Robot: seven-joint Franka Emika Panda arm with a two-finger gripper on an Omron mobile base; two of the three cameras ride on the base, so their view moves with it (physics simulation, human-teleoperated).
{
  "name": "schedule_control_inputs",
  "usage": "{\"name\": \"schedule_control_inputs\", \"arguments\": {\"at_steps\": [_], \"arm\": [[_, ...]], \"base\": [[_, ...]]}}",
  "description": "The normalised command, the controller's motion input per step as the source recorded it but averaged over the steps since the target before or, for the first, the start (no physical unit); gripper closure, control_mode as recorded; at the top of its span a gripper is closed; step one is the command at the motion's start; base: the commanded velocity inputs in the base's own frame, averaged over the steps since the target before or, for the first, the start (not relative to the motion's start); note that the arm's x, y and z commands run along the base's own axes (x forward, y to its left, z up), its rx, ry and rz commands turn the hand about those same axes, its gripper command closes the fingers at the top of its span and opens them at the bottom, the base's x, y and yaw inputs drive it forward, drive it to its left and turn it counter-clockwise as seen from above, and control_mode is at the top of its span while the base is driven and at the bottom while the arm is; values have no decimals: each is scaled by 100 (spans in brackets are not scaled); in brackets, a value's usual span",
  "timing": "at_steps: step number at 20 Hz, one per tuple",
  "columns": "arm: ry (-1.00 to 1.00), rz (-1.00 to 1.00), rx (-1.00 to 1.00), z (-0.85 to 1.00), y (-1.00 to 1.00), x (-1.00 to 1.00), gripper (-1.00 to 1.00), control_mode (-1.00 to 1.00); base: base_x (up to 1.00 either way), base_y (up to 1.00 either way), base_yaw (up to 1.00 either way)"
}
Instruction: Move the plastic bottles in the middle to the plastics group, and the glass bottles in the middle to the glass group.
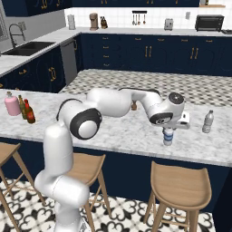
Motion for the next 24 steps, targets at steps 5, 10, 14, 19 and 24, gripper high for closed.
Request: {"name": "schedule_control_inputs", "arguments": {"at_steps": [5,10,14,19,24], "arm": [[0,0,0,0,0,29,100,-100],[0,1,0,-22,0,21,100,-100],[0,1,0,-35,0,20,100,-100],[0,1,0,-42,0,16,100,-100],[0,1,0,-7,4,8,100,-100]], "base": [[0,0,0],[0,0,0],[0,0,0],[0,0,0],[0,0,0]]}}
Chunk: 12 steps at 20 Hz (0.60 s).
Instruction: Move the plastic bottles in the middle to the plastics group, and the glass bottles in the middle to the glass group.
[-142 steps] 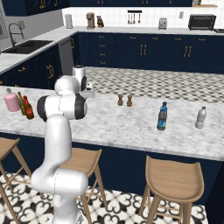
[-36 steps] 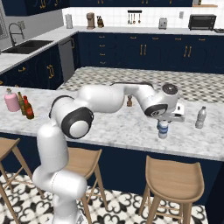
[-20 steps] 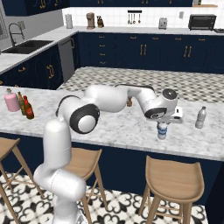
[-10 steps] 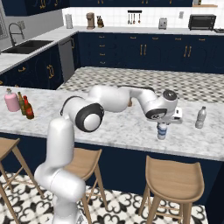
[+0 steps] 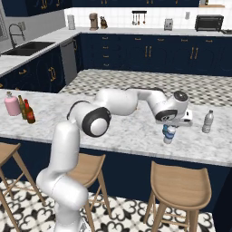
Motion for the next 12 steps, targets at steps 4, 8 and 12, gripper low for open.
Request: {"name": "schedule_control_inputs", "arguments": {"at_steps": [4,8,12], "arm": [[0,0,0,-7,7,0,100,-100],[0,0,0,-13,9,0,100,-100],[0,0,-1,-20,19,0,100,-100]], "base": [[0,0,0],[0,0,0],[0,0,0]]}}
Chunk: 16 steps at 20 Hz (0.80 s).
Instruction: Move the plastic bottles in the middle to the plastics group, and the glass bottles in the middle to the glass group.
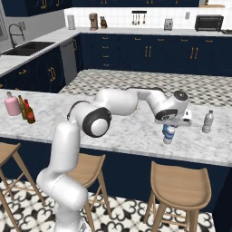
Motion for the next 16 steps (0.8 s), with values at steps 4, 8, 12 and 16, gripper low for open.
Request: {"name": "schedule_control_inputs", "arguments": {"at_steps": [4,8,12,16], "arm": [[0,0,-4,-2,27,4,100,-100],[0,0,-1,-15,20,7,100,-100],[0,0,0,-27,12,7,100,-100],[7,0,0,-11,3,8,100,-100]], "base": [[0,0,0],[0,0,0],[0,0,0],[0,0,0]]}}
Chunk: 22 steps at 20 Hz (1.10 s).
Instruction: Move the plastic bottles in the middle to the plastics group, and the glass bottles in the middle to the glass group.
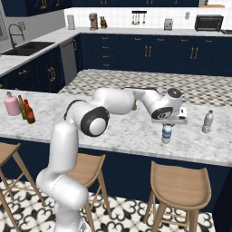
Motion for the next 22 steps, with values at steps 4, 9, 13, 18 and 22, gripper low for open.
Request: {"name": "schedule_control_inputs", "arguments": {"at_steps": [4,9,13,18,22], "arm": [[5,0,0,-3,0,4,100,-100],[0,0,0,0,0,0,-100,-100],[0,0,0,0,0,0,-100,-100],[0,1,0,0,0,0,-100,-100],[0,0,0,1,5,-5,-100,-100]], "base": [[0,0,0],[0,0,0],[0,0,0],[0,0,0],[0,0,0]]}}
